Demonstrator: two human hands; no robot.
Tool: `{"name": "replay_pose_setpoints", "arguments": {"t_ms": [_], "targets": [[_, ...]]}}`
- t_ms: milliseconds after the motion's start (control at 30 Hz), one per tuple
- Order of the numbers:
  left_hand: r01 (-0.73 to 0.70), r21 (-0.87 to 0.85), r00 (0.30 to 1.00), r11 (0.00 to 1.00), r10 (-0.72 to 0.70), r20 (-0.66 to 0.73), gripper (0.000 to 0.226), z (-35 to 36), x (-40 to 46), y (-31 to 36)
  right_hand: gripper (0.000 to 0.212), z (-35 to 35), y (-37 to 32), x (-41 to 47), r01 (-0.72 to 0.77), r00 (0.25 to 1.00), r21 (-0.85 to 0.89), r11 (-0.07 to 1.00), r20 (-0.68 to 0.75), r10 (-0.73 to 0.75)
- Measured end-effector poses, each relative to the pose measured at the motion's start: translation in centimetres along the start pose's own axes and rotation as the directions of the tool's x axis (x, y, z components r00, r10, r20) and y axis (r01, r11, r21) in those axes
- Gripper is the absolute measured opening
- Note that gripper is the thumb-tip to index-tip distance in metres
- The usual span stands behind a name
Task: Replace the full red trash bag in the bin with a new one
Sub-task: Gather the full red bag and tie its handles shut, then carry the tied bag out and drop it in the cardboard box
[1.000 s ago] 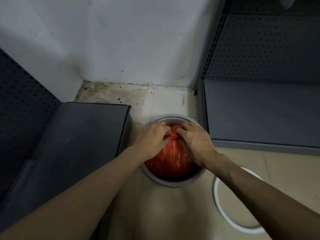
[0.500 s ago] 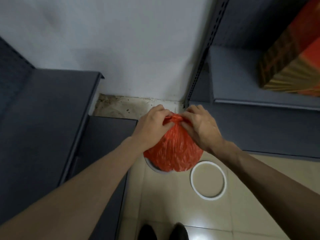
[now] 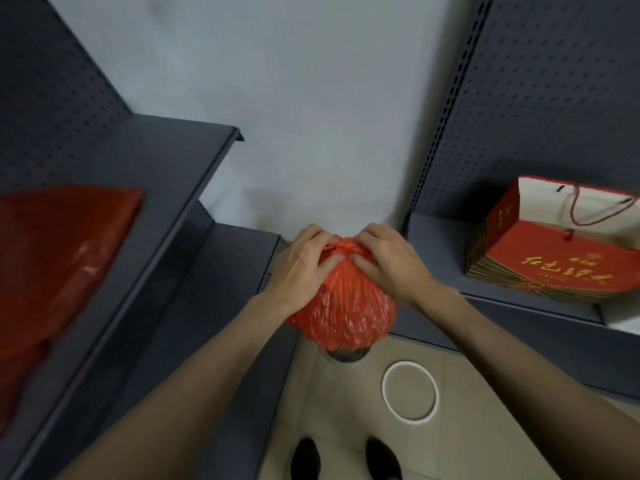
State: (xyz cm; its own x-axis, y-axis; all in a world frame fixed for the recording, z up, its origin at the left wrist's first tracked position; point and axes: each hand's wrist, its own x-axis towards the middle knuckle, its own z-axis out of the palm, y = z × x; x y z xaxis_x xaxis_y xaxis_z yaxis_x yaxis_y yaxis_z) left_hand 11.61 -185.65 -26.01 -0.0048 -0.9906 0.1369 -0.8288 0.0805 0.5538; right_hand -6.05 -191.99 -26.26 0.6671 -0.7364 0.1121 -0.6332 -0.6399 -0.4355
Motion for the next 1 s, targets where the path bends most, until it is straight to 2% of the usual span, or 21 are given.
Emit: {"name": "replay_pose_setpoints", "arguments": {"t_ms": [133,233,500,700,900,1000], "targets": [[0.097,0.005,0.994,0.995,-0.096,-0.049,0.020,-3.3,-2.5,2.2,0.031,-3.2,-2.1,0.5,0.196,0.978,0.024,0.980,0.067,-0.197],[0.171,0.003,0.972,0.985,-0.168,-0.164,0.017,-5.6,-4.7,3.2,0.028,-4.8,-4.4,1.3,0.326,0.941,0.040,0.944,0.079,-0.329],[0.344,0.041,0.844,0.938,-0.291,-0.450,0.011,-13.4,-15.2,5.2,0.027,-6.6,-16.3,2.4,0.609,0.779,0.086,0.788,0.121,-0.615],[0.496,0.021,0.671,0.868,-0.367,-0.644,0.014,-19.1,-27.5,7.3,0.041,-6.2,-28.9,-1.2,0.768,0.602,0.178,0.615,0.129,-0.788],[0.652,-0.037,0.471,0.757,-0.443,-0.763,0.017,-22.3,-43.6,10.8,0.034,-3.6,-42.5,-10.0,0.867,0.413,0.252,0.430,0.122,-0.903],[0.734,-0.078,0.353,0.675,-0.477,-0.805,0.018,-22.8,-52.5,13.2,0.027,-1.9,-48.9,-16.0,0.898,0.292,0.309,0.315,0.119,-0.949]]}}
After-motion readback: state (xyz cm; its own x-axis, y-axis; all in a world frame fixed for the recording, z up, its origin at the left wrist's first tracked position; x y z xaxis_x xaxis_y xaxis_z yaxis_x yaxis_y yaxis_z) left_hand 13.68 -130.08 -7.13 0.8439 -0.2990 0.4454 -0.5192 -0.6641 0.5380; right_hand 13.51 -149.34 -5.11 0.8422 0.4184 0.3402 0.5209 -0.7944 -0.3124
